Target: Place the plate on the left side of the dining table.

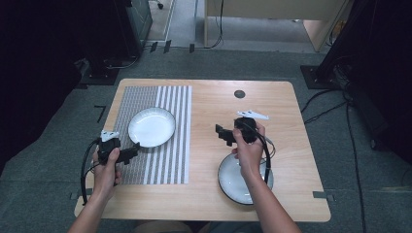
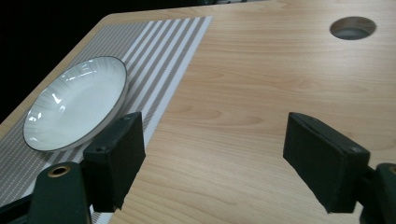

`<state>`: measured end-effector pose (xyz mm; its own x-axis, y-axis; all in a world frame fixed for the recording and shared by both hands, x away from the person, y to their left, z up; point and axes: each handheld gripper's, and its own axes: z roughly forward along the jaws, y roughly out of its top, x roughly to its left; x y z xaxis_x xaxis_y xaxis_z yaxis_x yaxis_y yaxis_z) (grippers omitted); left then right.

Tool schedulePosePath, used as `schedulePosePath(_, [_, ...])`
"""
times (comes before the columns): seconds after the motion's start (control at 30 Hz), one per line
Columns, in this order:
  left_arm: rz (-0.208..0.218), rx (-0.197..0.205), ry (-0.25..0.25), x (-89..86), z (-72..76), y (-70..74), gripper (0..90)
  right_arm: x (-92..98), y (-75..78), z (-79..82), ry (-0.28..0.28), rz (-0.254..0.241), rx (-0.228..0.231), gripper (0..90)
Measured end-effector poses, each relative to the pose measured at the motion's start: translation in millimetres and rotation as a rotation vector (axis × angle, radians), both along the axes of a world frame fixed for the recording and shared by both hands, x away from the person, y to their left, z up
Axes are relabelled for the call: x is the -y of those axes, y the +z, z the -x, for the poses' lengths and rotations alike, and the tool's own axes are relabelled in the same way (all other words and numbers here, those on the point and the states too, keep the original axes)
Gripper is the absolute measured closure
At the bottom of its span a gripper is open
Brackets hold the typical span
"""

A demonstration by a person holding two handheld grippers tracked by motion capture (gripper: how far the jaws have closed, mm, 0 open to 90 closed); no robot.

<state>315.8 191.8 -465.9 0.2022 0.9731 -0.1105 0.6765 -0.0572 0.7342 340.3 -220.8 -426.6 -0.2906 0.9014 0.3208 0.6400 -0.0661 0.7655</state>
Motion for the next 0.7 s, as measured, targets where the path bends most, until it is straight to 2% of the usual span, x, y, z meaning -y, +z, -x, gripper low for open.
schedulePosePath(0.27, [-0.017, -0.02, 0.008, -6.3, 8.6, -11.0, 22.6, 35.1, -10.9, 12.5, -0.043, 0.008, -0.015, 20.1])
schedulePosePath(0.47, [-0.029, -0.018, 0.007, -9.7, 16.3, -15.4, 22.6, 58.7, -15.2, 23.6, -0.079, 0.008, -0.012, 20.1])
schedulePosePath(0.7, [-0.022, -0.03, 0.01, -16.0, 26.7, -22.9, 22.6, 81.4, -20.6, 36.1, -0.108, 0.02, -0.009, 19.9])
